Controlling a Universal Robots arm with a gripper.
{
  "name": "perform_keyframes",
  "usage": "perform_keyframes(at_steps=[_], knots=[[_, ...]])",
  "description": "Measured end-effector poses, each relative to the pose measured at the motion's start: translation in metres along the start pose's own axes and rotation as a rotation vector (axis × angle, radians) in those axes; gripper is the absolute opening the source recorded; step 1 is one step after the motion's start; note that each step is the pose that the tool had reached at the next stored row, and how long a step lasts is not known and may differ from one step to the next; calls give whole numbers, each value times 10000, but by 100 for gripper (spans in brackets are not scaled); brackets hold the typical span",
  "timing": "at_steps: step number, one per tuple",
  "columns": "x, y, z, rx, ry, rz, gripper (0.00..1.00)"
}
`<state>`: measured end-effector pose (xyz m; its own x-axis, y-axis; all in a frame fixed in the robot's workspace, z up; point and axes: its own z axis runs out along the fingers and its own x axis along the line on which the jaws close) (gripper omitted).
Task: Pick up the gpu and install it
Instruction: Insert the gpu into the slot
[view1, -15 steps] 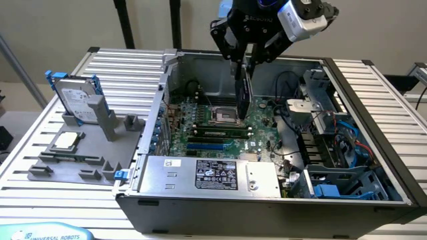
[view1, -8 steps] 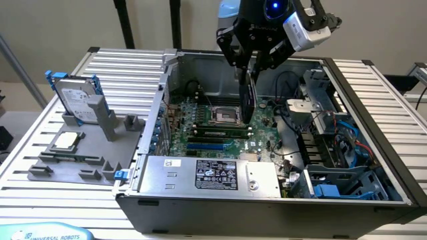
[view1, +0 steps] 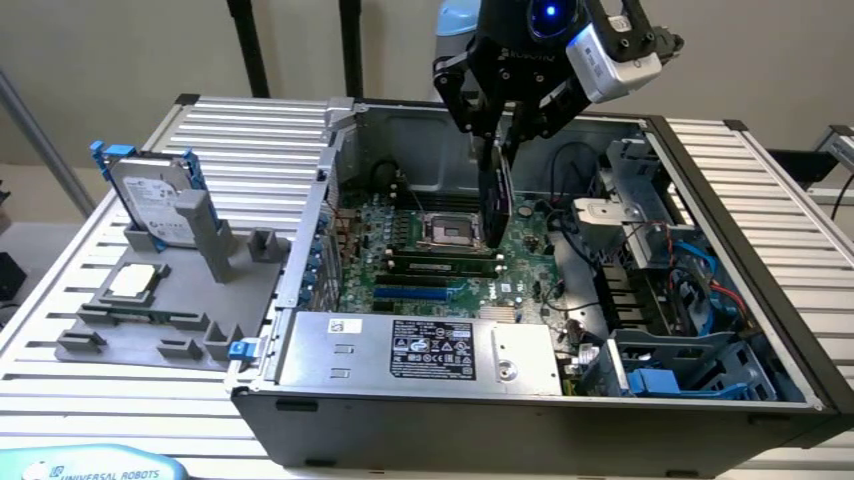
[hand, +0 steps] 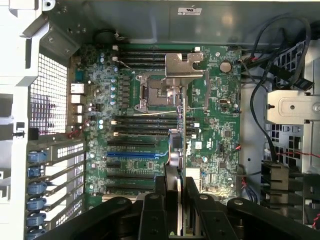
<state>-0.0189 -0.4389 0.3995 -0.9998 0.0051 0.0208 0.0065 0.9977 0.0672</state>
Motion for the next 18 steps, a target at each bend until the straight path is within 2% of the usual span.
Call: perform_keyframes(at_steps=[6,7,18], knots=[[0,0,1,0,-1,0,27],[3,1,4,-2,-17,-24,27],[3,-2,49,39,113,-1991,27]])
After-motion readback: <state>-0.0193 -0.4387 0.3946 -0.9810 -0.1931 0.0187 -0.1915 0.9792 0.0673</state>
